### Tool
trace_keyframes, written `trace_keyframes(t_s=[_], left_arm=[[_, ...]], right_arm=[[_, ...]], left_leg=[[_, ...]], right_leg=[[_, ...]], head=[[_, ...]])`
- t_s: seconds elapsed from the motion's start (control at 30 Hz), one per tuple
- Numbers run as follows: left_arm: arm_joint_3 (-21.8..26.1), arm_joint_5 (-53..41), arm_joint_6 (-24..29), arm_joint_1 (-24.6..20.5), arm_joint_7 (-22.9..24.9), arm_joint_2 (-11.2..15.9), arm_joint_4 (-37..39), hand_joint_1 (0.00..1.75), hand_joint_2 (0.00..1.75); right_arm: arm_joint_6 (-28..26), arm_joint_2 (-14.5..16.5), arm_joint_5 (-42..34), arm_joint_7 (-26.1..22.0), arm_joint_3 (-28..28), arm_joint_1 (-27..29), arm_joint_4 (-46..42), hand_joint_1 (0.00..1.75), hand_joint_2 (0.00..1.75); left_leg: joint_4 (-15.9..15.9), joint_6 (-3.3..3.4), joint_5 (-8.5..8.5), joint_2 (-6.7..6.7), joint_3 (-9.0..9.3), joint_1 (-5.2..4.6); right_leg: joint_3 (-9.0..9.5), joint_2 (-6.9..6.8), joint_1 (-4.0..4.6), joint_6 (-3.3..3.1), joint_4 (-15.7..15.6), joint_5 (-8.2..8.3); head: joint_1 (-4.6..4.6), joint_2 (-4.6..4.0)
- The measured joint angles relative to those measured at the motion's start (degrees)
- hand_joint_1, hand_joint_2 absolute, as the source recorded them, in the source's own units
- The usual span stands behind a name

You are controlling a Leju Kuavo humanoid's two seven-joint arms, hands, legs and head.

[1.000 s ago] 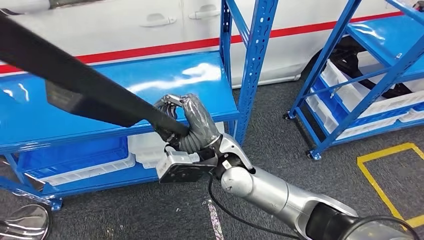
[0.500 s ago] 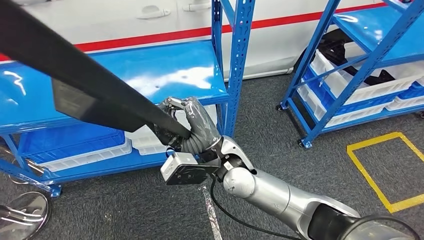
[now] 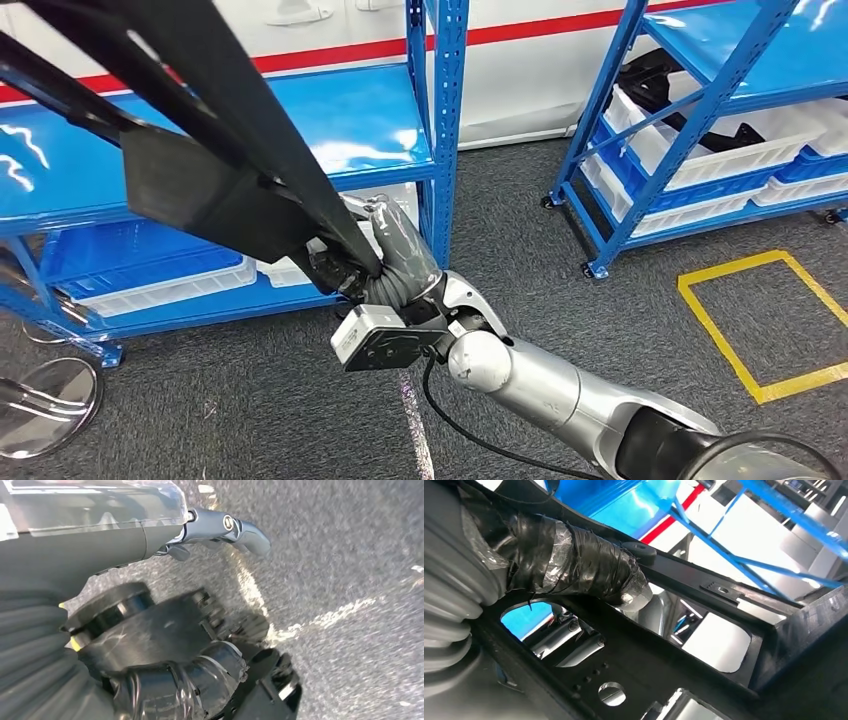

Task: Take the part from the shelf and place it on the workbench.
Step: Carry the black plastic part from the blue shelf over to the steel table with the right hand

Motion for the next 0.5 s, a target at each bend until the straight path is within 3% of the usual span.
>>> trace_keyframes(t_s=[0.07,0.1,0.17,0.23,0.27,0.3,0.33,0.4,0.43,0.5], left_arm=[[0.26,0.01,0.01,0.16,-0.01,-0.01,0.15,0.0,1.75],[0.34,0.01,0.01,0.26,-0.01,-0.04,0.22,0.0,1.75],[0.49,0.02,0.01,0.37,0.0,-0.1,0.4,0.0,1.75],[0.56,0.02,0.01,0.45,0.0,-0.14,0.6,0.0,1.75],[0.57,0.02,0.0,0.53,0.0,-0.16,0.67,0.0,1.75],[0.57,0.03,0.0,0.63,0.0,-0.18,0.73,0.0,1.75],[0.57,0.03,0.0,0.69,0.0,-0.2,0.77,0.0,1.75],[0.58,0.03,0.01,0.72,-0.03,-0.21,0.87,0.0,1.75],[0.58,0.02,0.01,0.69,-0.05,-0.22,0.95,0.0,1.75],[0.61,0.01,0.01,0.7,-0.21,-0.22,1.1,0.0,1.75]], right_arm=[[0.01,-0.02,0.09,-0.08,0.0,-0.04,0.01,1.75,1.75],[0.01,-0.03,0.09,-0.1,0.0,-0.07,0.03,1.75,1.75],[0.01,-0.07,0.09,-0.11,0.0,-0.09,0.06,1.75,1.75],[0.01,-0.09,0.1,-0.11,0.0,-0.06,0.13,1.75,1.75],[0.01,-0.1,0.1,-0.11,0.0,-0.03,0.17,1.75,1.75],[0.01,-0.11,0.1,-0.11,0.0,-0.01,0.21,1.75,1.75],[0.01,-0.11,0.11,-0.11,0.0,-0.01,0.22,1.75,1.75],[0.0,-0.1,0.21,-0.13,0.0,-0.02,0.24,1.75,1.75],[-0.02,-0.1,0.33,-0.17,0.0,-0.01,0.23,1.75,1.75],[-0.05,-0.1,0.56,-0.27,0.0,0.08,0.24,1.75,1.75]], left_leg=[[-1.22,0.6,1.23,0.07,-0.11,-0.08],[-1.78,0.8,2.05,0.11,-0.13,0.03],[-2.57,1.17,3.72,0.22,-0.7,0.36],[-2.28,1.39,4.74,0.22,-2.16,0.39],[-1.96,1.32,5.09,0.22,-2.97,0.43],[-1.55,1.17,5.35,0.13,-3.74,0.52],[-1.04,1.0,5.52,-0.09,-4.46,0.66],[0.3,0.47,5.53,-0.6,-5.85,0.92],[1.11,0.17,5.45,-0.85,-6.51,0.93],[1.99,-0.48,5.54,-1.26,-7.44,0.89]], right_leg=[[0.23,-0.11,-0.17,0.73,-0.62,0.88],[-0.01,-0.03,-0.19,1.02,-0.31,0.51],[-1.68,0.21,-0.2,1.37,3.73,-2.99],[-4.0,0.33,-0.24,1.67,10.85,-7.71],[-4.38,0.33,-0.3,1.84,13.26,-8.9],[-3.74,0.33,-0.36,2.01,13.74,-9.06],[-2.01,0.39,-0.47,2.19,12.03,-8.32],[2.91,1.26,-0.69,2.47,5.21,-6.51],[4.48,1.71,-0.75,2.31,2.57,-6.01],[5.12,1.95,-0.44,1.65,1.05,-6.02]], head=[[-0.1,0.0],[-0.11,0.0],[-0.04,-0.01],[0.01,-0.01],[0.02,0.0],[0.02,0.0],[0.01,0.0],[0.02,0.01],[-0.02,0.01],[-0.06,0.01]])
